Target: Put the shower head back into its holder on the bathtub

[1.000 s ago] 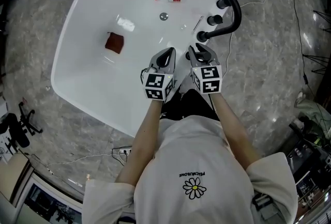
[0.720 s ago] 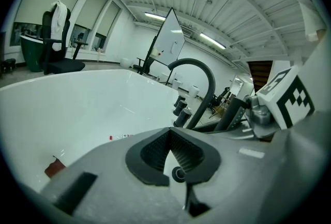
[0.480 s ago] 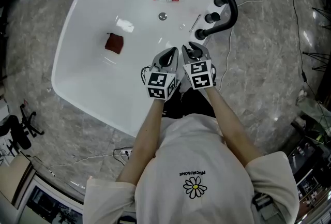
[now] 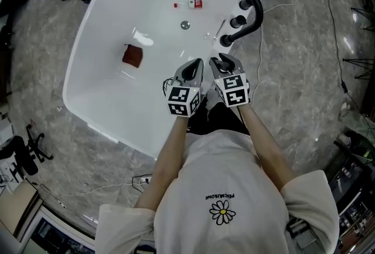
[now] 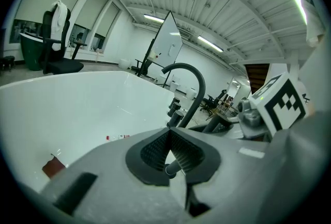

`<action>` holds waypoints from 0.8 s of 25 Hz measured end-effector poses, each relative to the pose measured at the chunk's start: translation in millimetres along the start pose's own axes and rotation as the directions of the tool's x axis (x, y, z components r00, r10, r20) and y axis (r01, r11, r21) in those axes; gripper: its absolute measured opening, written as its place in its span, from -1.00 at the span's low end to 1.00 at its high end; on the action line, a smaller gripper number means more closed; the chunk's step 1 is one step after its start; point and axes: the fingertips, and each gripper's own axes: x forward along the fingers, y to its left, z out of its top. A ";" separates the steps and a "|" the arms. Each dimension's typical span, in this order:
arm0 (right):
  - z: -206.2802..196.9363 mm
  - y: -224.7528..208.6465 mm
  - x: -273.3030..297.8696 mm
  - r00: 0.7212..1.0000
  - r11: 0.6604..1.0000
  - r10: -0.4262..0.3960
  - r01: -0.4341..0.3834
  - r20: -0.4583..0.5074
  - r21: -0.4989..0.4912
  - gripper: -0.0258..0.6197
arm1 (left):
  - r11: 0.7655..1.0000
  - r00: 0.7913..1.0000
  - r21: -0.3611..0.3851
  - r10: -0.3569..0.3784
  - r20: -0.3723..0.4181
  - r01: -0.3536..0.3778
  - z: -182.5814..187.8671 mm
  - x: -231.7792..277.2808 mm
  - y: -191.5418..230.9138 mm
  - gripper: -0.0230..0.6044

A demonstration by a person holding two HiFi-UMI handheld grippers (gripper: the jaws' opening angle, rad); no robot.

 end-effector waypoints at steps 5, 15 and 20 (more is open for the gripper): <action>42.8 8.2 -58.2 0.983 0.999 0.026 -0.030 0.180 0.017 -0.52 | 1.000 0.998 -0.010 0.008 0.059 -0.007 10.4 -14.5 -5.8 -0.93; 77.8 9.6 -176.1 0.879 0.961 -0.023 -0.111 0.476 0.253 -0.90 | 0.975 0.978 0.219 -0.083 0.191 0.040 62.9 -63.1 -71.0 -0.93; 61.2 13.5 -228.5 0.856 0.951 -0.118 -0.048 0.503 0.305 -0.90 | 0.974 0.964 0.225 -0.071 0.258 0.011 59.4 -109.3 -115.4 -0.93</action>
